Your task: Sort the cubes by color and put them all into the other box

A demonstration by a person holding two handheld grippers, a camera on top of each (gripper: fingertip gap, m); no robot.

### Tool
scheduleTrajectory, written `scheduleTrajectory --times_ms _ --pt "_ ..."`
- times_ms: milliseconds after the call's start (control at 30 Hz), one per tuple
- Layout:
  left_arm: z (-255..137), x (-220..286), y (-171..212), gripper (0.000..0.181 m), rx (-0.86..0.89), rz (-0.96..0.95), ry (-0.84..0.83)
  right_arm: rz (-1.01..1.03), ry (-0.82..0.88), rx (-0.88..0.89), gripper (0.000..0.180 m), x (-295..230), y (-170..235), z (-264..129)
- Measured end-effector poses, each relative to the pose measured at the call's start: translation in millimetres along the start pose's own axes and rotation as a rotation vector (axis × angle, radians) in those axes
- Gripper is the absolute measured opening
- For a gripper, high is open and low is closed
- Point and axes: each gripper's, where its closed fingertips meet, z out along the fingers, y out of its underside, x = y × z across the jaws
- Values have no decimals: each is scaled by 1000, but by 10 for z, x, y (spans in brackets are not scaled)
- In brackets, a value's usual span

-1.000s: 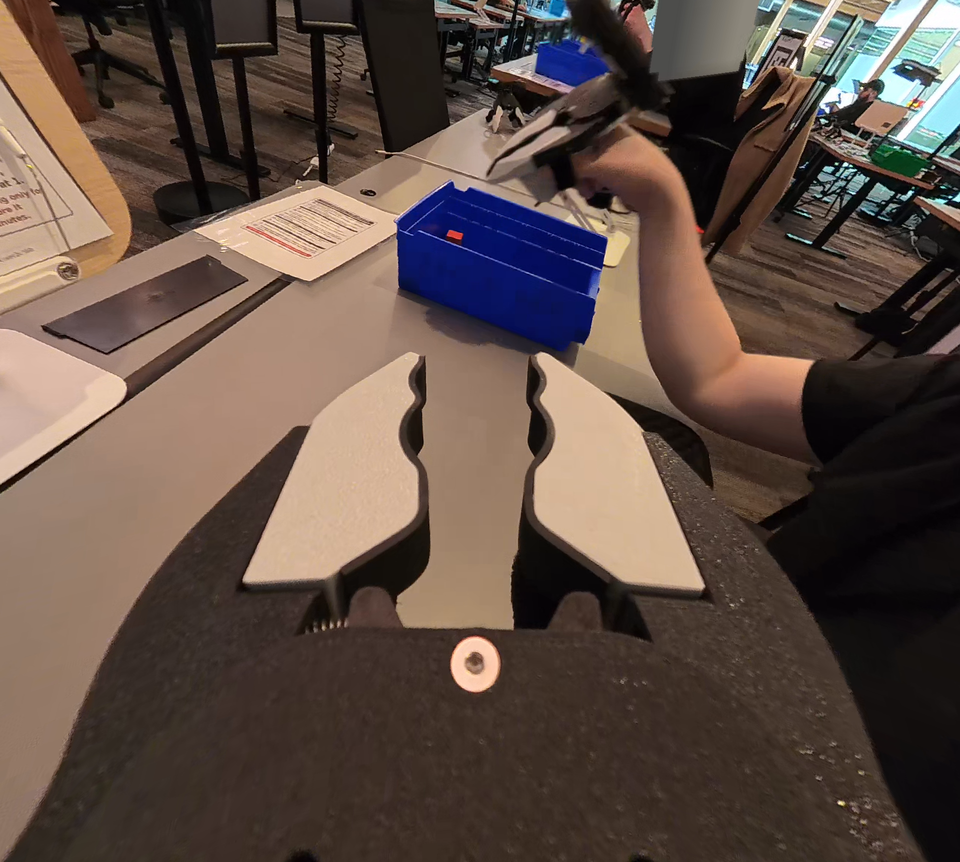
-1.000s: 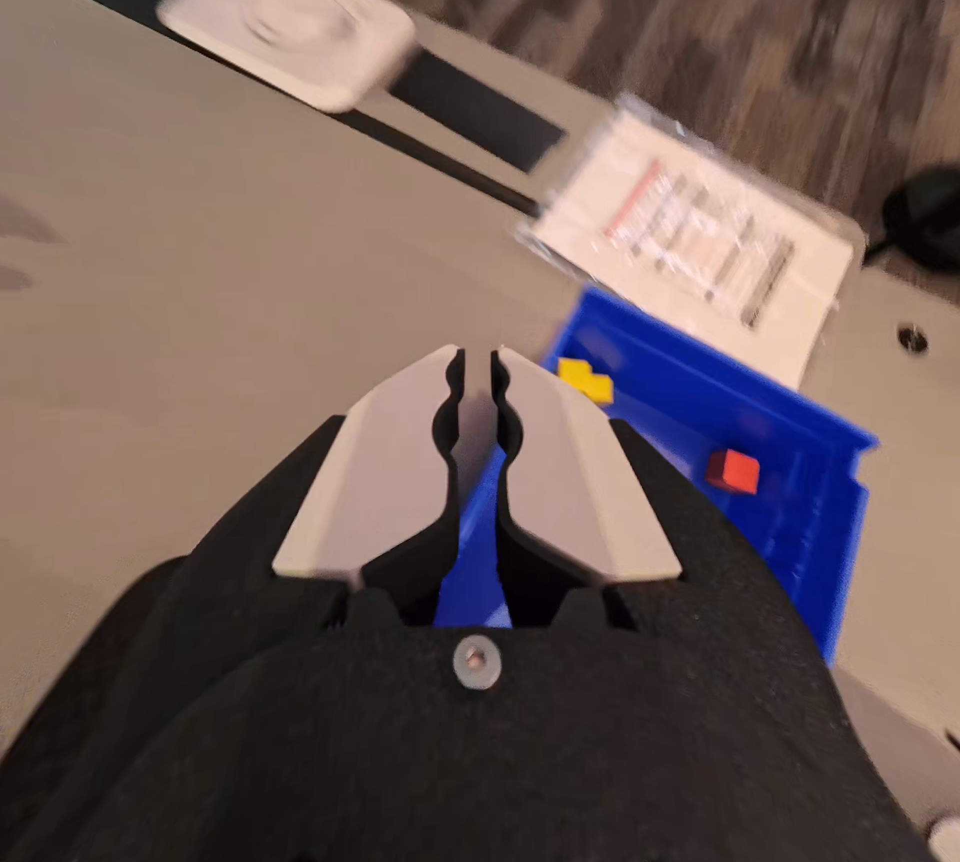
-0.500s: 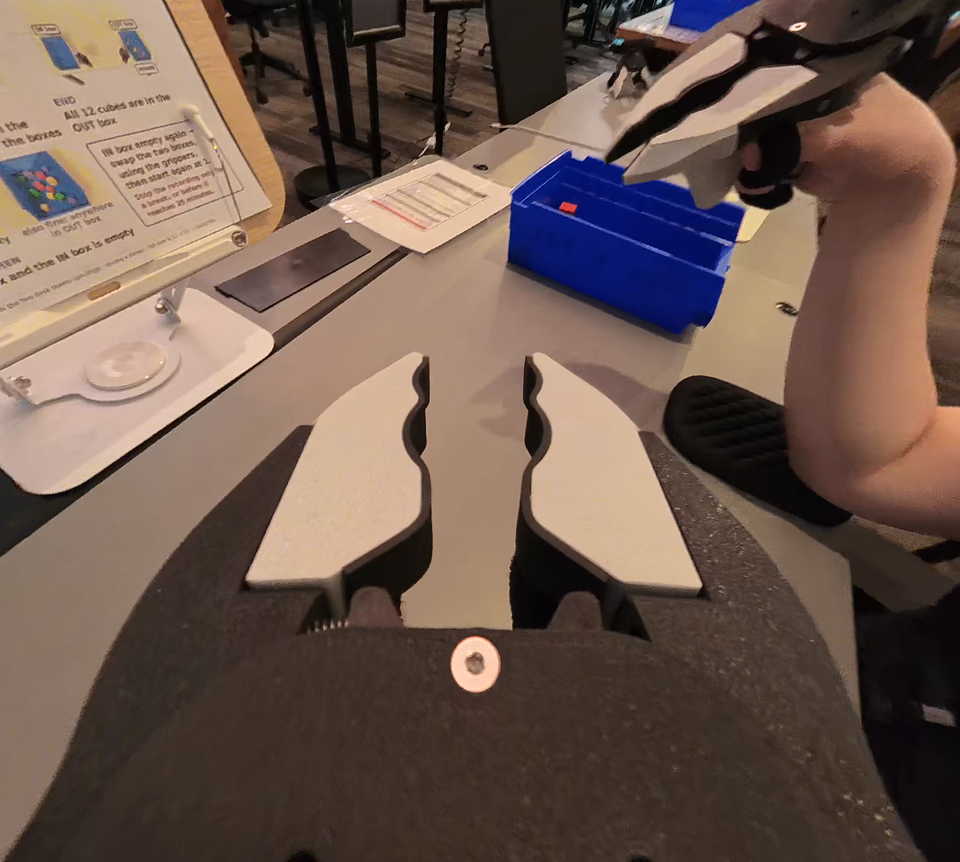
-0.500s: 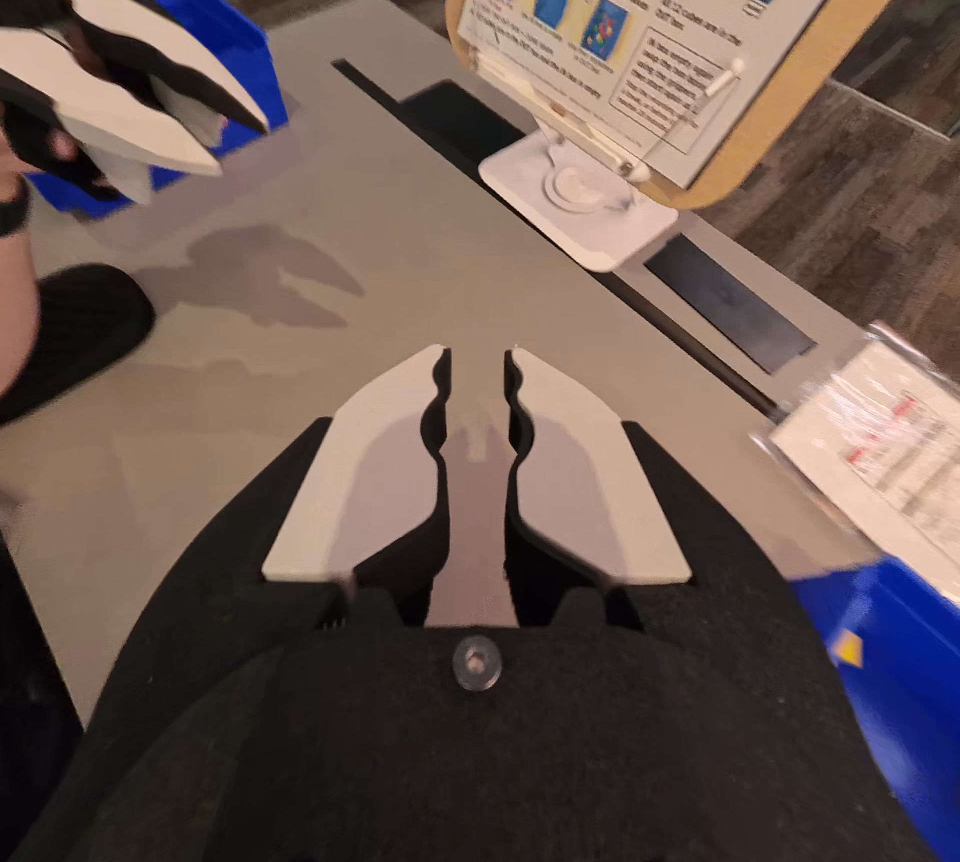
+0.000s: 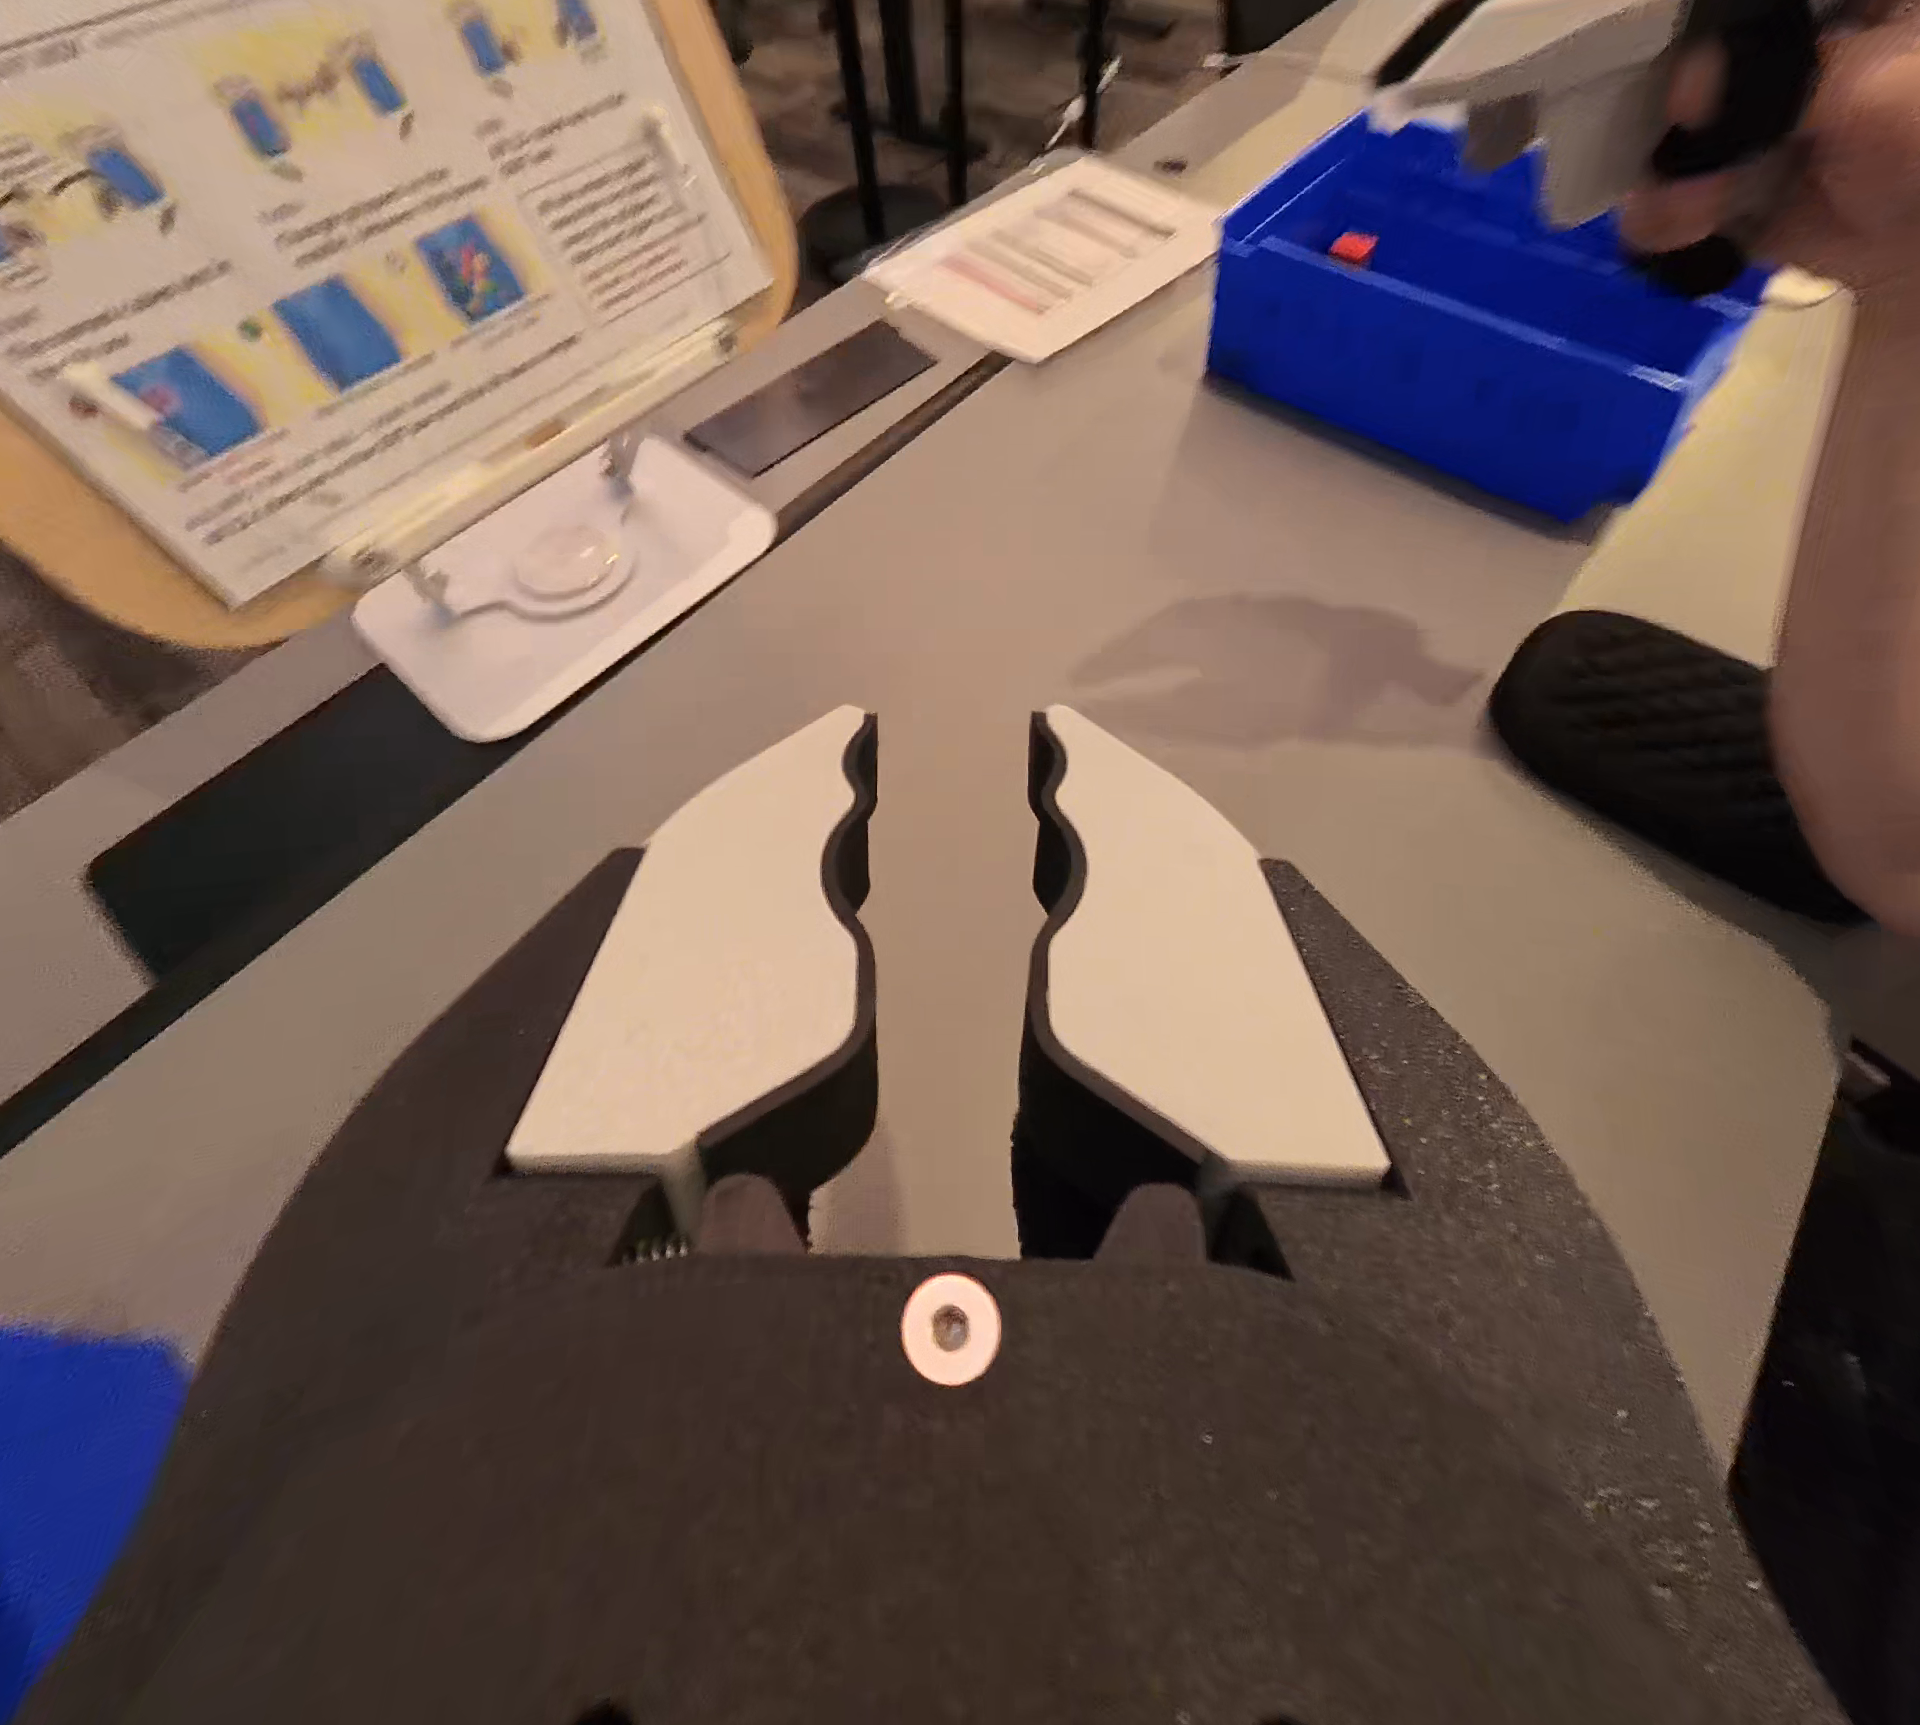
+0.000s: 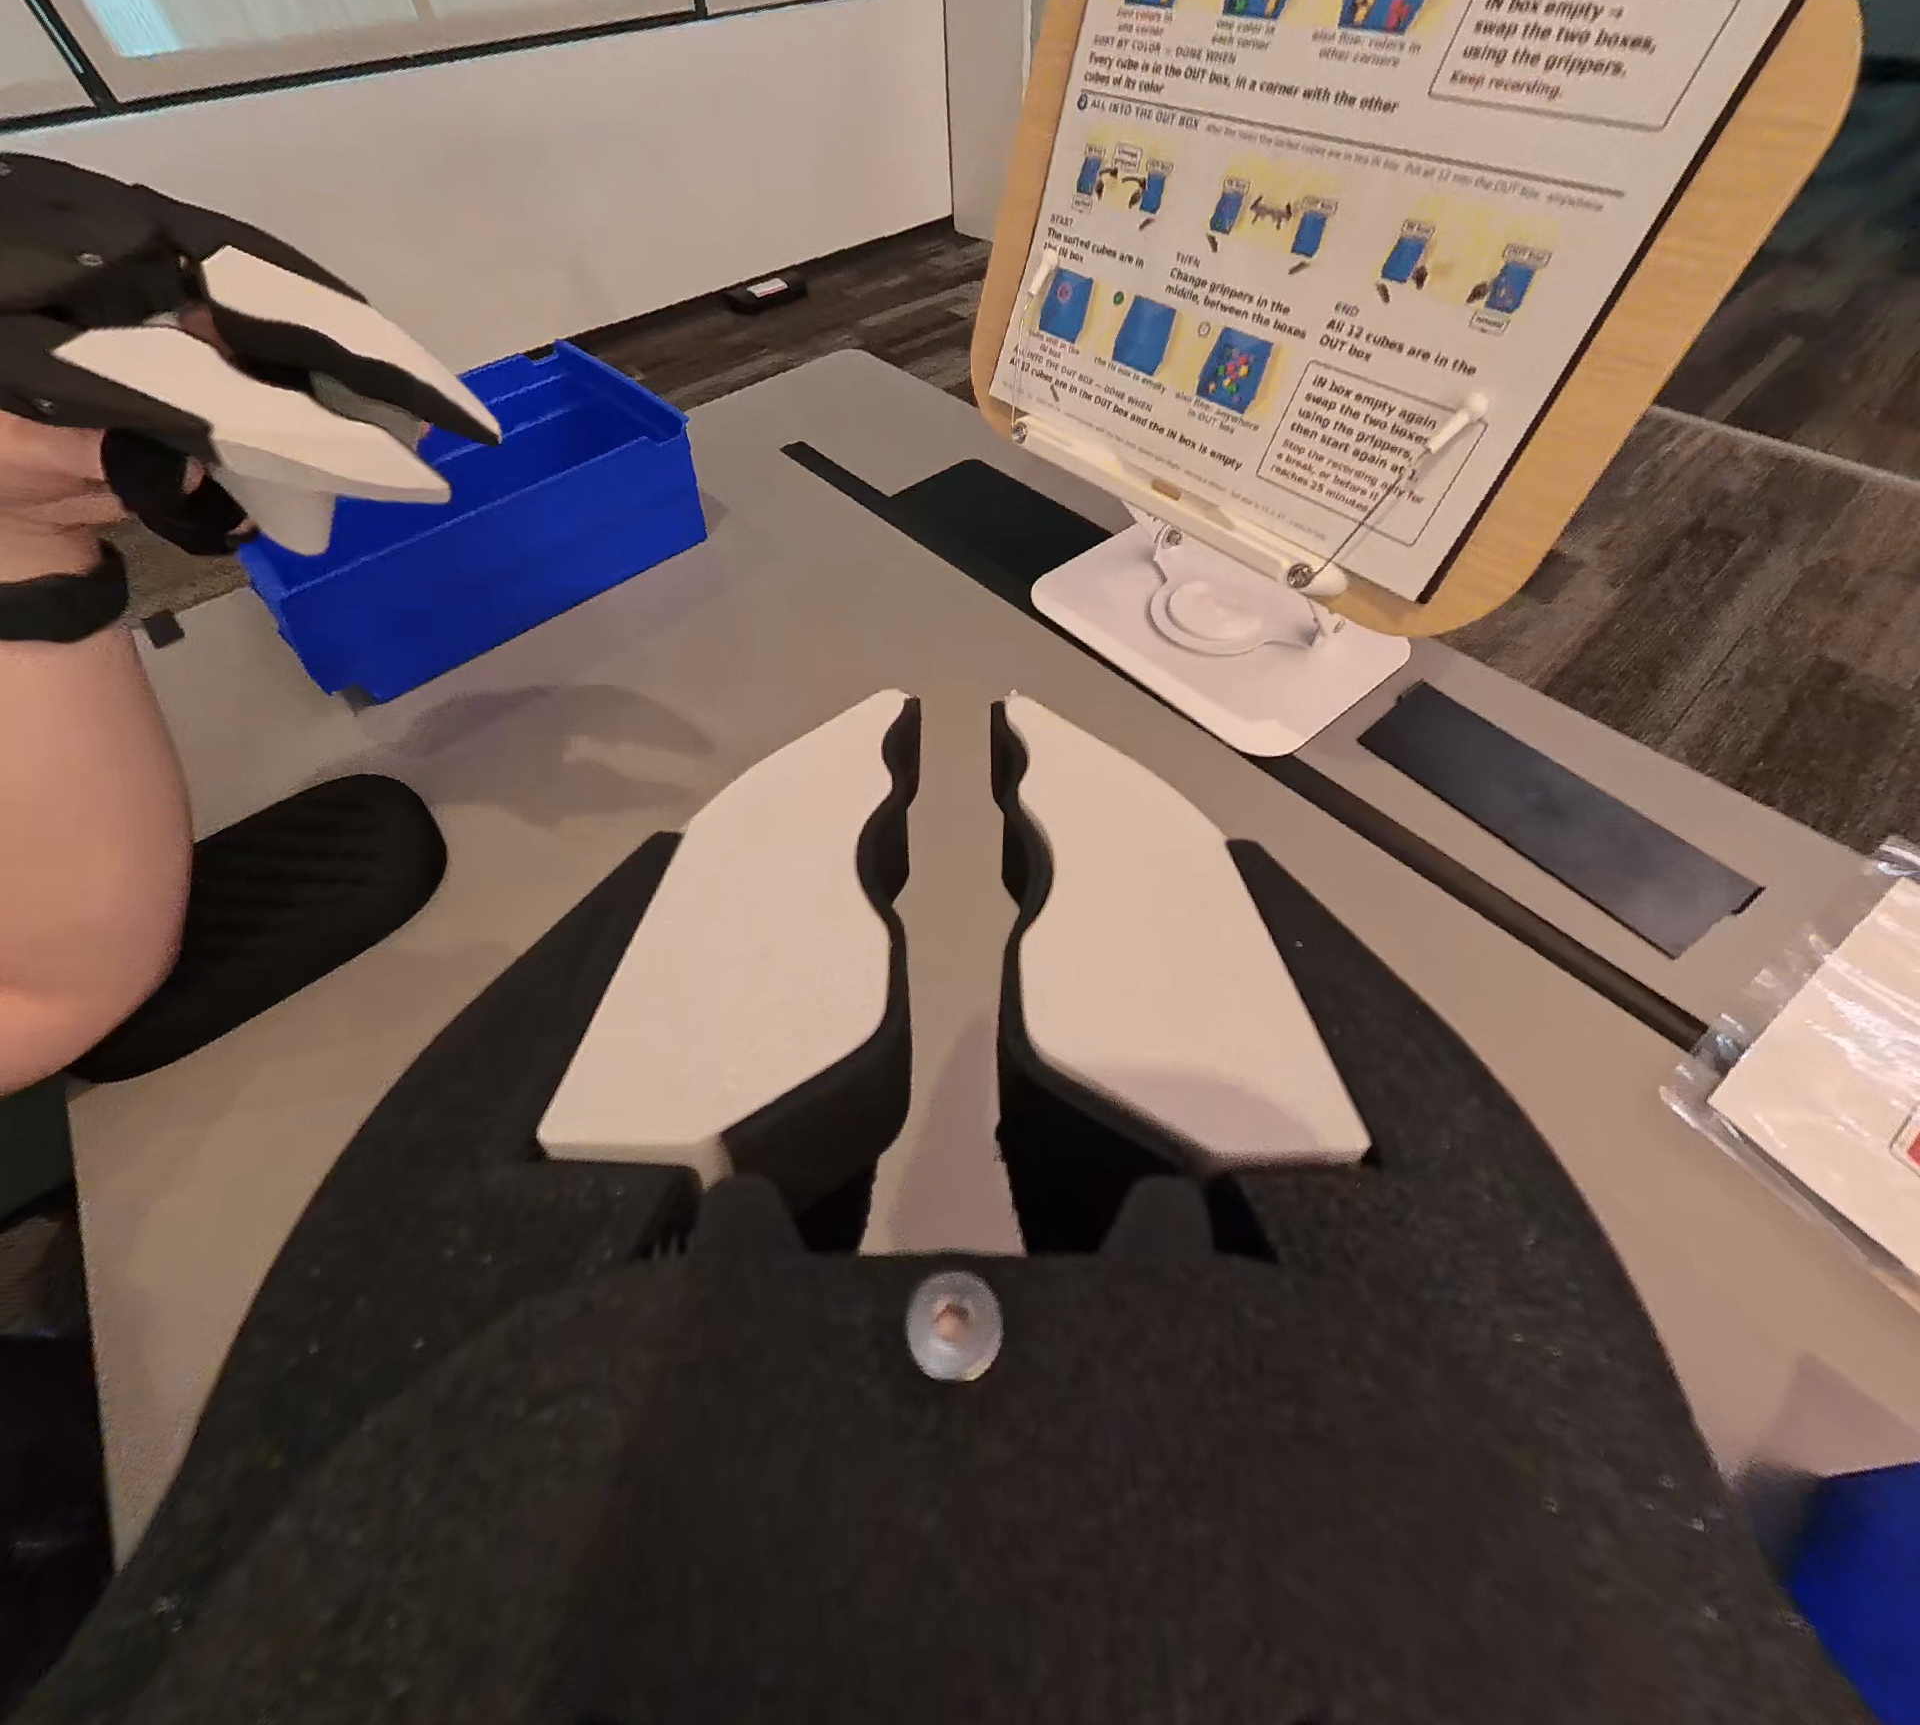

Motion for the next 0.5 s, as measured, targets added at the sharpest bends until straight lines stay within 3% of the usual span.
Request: scheduleTrajectory --times_ms 300,500 --pt "-490 -1051 835 18 -338 22 -404 17 -43 9 12 -101 50 55" --pt "-1200 -1351 1090 20 -243 -11 -497 -5 -37 -28 12 -53 138 104"
